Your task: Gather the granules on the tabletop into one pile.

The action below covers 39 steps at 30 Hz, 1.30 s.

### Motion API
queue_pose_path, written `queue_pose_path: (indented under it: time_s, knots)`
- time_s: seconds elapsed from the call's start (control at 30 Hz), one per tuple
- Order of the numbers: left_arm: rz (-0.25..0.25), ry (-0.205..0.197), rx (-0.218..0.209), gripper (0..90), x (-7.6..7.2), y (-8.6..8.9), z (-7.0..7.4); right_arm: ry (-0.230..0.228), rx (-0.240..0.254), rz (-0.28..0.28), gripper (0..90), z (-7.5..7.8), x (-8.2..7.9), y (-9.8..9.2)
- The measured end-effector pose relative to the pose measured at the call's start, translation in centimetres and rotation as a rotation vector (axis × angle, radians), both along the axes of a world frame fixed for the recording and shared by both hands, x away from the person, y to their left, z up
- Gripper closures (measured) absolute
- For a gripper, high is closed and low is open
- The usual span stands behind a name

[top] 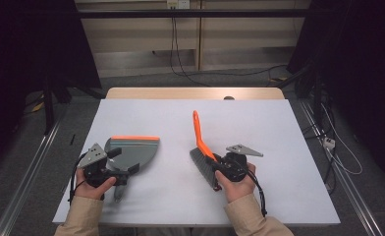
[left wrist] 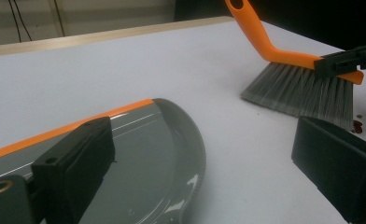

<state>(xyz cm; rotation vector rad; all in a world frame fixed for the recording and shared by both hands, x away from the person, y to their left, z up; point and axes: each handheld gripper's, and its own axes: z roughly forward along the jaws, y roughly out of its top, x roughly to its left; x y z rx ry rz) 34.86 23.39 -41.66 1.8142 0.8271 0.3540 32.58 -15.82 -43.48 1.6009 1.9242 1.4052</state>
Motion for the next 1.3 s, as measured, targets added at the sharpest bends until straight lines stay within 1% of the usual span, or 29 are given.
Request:
queue_pose_path:
  time_s: [0.1,0.17,0.2,0.33,0.47,0.57,0.6,0.67,0.7,0.77,0.83,0.87,0.9,0.97,1.03,1.1,1.17,1.23,1.3]
  knots:
    - [-0.001,0.001,0.004,5.7,0.0,0.0,0.0,0.002,0.014,0.001,71.5,0.1,0.0,-0.2]
    - [-0.002,0.001,0.003,5.7,0.1,-0.1,-0.1,0.005,0.047,0.006,71.5,0.2,0.1,-0.3]
    - [-0.003,0.001,0.005,5.7,0.1,-0.1,-0.1,0.002,0.054,0.010,71.5,0.4,0.1,-0.4]
    - [-0.005,0.003,0.001,5.7,0.1,-0.1,-0.1,-0.034,0.063,0.032,71.5,1.5,0.5,-0.4]
    - [-0.003,0.005,0.003,5.7,0.1,0.0,0.0,-0.090,0.060,0.061,71.5,2.8,1.4,-1.0]
    - [-0.002,0.005,-0.003,5.7,0.1,0.0,0.0,-0.138,0.020,0.095,71.5,3.4,2.3,-1.7]
    - [-0.002,0.005,-0.002,5.8,0.1,0.0,0.0,-0.142,0.002,0.091,71.6,3.5,2.6,-2.0]
    - [-0.001,0.006,-0.002,5.7,0.1,0.0,-0.1,-0.161,-0.031,0.105,71.6,3.6,3.2,-2.5]
    - [-0.001,0.006,-0.002,5.7,0.1,0.0,-0.1,-0.165,-0.046,0.106,71.5,3.5,3.5,-2.7]
    - [0.001,0.008,-0.001,5.7,0.1,0.0,-0.1,-0.177,-0.074,0.135,71.6,3.1,4.3,-3.1]
    - [0.001,0.008,-0.002,5.7,0.1,0.0,-0.1,-0.196,-0.125,0.159,71.6,2.6,4.9,-3.4]
    - [0.001,0.009,-0.002,5.7,0.2,0.0,-0.1,-0.199,-0.141,0.170,71.6,2.4,5.3,-3.6]
    - [0.000,0.009,-0.001,5.7,0.2,0.0,-0.1,-0.209,-0.153,0.188,71.6,2.1,5.6,-3.7]
    - [0.000,0.011,0.000,5.7,0.2,0.0,-0.1,-0.208,-0.176,0.205,71.6,1.6,6.1,-3.9]
    - [0.002,0.012,-0.005,5.7,0.2,0.0,-0.1,-0.225,-0.193,0.237,71.5,1.1,6.6,-4.0]
    - [0.002,0.013,-0.003,5.7,0.2,0.0,-0.1,-0.262,-0.222,0.279,71.6,0.7,7.1,-4.0]
    - [0.001,0.015,-0.001,5.7,0.2,0.0,-0.2,-0.277,-0.230,0.317,71.5,0.3,7.4,-4.0]
    - [-0.001,0.015,0.002,5.7,0.3,0.1,-0.2,-0.287,-0.269,0.359,71.6,-0.1,7.6,-3.8]
    - [0.002,0.017,0.001,5.7,0.2,0.1,-0.2,-0.292,-0.251,0.386,71.5,-0.4,7.6,-3.8]
